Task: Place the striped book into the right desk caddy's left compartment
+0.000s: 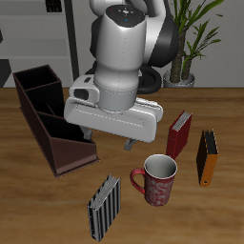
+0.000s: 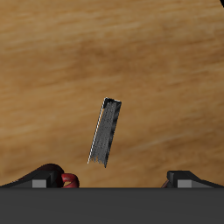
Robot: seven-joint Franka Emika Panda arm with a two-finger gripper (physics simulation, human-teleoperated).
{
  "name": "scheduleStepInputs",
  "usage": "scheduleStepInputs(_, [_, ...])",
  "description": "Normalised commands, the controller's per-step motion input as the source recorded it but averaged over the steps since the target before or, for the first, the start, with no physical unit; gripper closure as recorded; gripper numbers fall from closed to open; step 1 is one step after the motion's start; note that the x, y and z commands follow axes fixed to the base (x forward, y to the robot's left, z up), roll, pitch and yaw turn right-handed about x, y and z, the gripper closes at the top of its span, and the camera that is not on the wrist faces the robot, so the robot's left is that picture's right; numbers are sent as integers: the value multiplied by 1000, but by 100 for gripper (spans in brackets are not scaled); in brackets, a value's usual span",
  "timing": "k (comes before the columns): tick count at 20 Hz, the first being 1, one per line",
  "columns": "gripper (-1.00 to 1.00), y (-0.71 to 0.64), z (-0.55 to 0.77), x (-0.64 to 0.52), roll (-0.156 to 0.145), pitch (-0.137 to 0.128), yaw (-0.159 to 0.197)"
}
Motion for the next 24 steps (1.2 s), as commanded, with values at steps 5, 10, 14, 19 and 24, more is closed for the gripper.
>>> scheduleStepInputs(5, [-100, -11, -252, 93, -2, -9, 1])
scheduleStepInputs(10, [-100, -28, -229, 57, 2, 6, -26])
scheduleStepInputs(14, [-100, 14, -349, 70, 0, 10, -2])
scheduleStepInputs(19, [-100, 24, -308, 71, 17, 13, -9])
scheduleStepInputs(24, [-100, -17, -335, 35, 2, 32, -28])
